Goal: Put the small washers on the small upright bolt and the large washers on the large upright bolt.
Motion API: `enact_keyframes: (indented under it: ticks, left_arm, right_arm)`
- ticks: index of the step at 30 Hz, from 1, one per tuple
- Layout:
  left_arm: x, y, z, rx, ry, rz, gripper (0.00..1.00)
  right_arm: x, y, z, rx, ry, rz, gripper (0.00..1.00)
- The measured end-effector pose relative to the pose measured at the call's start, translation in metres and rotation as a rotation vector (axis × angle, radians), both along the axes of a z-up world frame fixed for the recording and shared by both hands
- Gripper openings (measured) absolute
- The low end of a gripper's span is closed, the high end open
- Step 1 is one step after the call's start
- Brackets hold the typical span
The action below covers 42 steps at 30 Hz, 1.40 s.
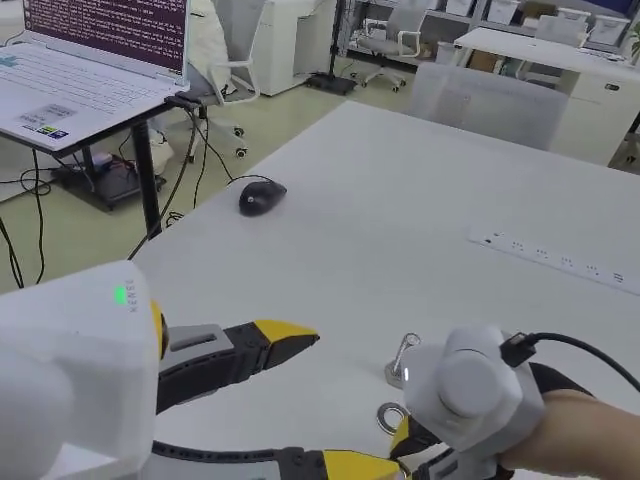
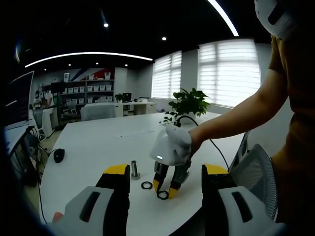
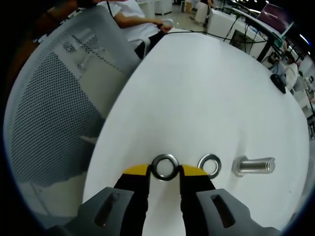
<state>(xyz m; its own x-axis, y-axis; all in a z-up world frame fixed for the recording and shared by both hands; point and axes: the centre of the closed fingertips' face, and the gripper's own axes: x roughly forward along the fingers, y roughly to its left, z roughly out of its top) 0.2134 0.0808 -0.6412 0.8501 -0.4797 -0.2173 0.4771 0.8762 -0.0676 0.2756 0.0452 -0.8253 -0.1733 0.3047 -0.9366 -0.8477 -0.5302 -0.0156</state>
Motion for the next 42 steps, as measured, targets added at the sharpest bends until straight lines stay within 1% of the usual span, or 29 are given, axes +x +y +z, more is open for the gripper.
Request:
enact_keyframes:
  ticks: [2, 4, 5, 9, 11, 15, 21, 25, 28, 31, 34, 38, 42]
  left_arm:
    - [0.0, 0.0, 0.0, 0.002, 0.001, 0.0, 0.58]
    - [0.0, -0.001, 0.0, 0.001, 0.0, -0.003, 0.58]
    - [0.001, -0.002, 0.0, 0.0, 0.0, -0.004, 0.58]
    - [0.001, -0.002, 0.0, 0.002, 0.001, -0.005, 0.58]
    - [0.001, -0.002, 0.0, 0.0, 0.001, -0.006, 0.58]
    - [0.001, -0.003, -0.001, 0.002, 0.004, -0.007, 0.58]
    - [0.002, -0.003, -0.001, 0.002, 0.007, -0.011, 0.58]
    - [0.003, -0.004, -0.001, 0.001, 0.007, -0.015, 0.58]
    - [0.004, -0.006, -0.002, 0.0, 0.011, -0.026, 0.58]
    - [0.004, -0.008, -0.003, -0.001, 0.012, -0.034, 0.58]
    - [0.005, -0.01, -0.003, -0.001, 0.013, -0.04, 0.58]
    - [0.007, -0.012, -0.003, -0.003, 0.013, -0.049, 0.58]
    - [0.009, -0.013, -0.003, -0.003, 0.017, -0.057, 0.58]
  right_arm:
    - [0.0, 0.0, 0.0, -0.001, -0.006, 0.004, 0.24]
    - [0.001, 0.0, 0.0, -0.001, -0.001, -0.015, 0.23]
    - [0.001, 0.0, 0.0, 0.002, -0.004, -0.011, 0.23]
    - [0.002, 0.0, 0.001, 0.008, 0.005, -0.036, 0.22]
    - [0.004, -0.001, 0.001, 0.004, -0.005, -0.035, 0.22]
    - [0.007, -0.002, 0.004, 0.006, -0.007, -0.04, 0.22]
    - [0.016, -0.002, 0.017, 0.025, -0.018, -0.054, 0.22]
    - [0.024, -0.003, 0.026, 0.038, -0.034, -0.063, 0.22]
    - [0.031, -0.003, 0.035, 0.049, -0.048, -0.071, 0.22]
    - [0.044, -0.001, 0.045, 0.063, -0.071, -0.084, 0.22]
    - [0.052, 0.0, 0.052, 0.073, -0.087, -0.093, 0.22]
    - [0.063, 0.005, 0.061, 0.089, -0.104, -0.105, 0.22]
    - [0.074, 0.015, 0.069, 0.115, -0.117, -0.122, 0.22]
